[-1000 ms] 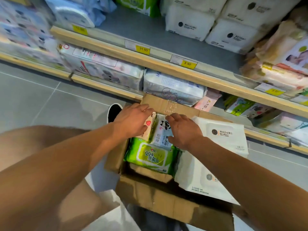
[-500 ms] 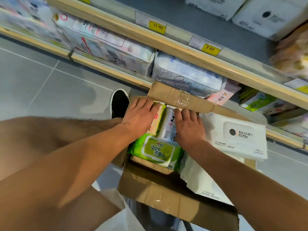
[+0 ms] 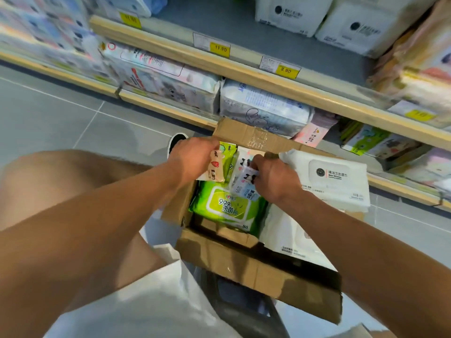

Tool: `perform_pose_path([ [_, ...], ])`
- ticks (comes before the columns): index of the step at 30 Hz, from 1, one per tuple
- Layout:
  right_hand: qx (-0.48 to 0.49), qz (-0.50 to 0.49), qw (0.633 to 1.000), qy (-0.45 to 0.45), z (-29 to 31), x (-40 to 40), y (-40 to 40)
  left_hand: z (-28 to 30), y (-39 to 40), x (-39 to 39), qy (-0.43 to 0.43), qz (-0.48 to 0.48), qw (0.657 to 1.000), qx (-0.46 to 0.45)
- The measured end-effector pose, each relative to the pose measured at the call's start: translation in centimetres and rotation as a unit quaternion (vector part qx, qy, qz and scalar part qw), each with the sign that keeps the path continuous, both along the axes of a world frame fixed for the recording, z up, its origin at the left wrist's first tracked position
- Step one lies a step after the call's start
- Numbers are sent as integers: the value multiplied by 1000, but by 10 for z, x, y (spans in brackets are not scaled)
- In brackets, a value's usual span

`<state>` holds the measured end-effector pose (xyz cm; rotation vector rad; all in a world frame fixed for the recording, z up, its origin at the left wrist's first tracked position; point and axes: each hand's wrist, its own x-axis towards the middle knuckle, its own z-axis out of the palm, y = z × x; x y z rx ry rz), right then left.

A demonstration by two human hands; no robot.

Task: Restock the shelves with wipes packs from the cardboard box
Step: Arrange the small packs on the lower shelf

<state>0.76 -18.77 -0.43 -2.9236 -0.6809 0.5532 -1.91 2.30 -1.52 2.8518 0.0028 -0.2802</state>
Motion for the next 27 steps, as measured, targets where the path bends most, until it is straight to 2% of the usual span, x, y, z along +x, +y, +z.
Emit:
perform_pose_path([
  [4,67,-18,997,-15,25,-5,-13,30,-6,-4,-10,27,1000,6],
  [13,192,-76,961,-184,110,8,-83,106,-60,11,-183,-5,983,-35],
  [17,185,-69,946,-258,126,19,-141,125,-108,32,-204,-32,978,-32],
  [20,144,-98,942,-288,128,27,-189,131,-151,50,-199,-64,977,-41],
  [27,88,-161,935,-305,104,43,-283,118,-246,88,-183,-128,973,-58],
])
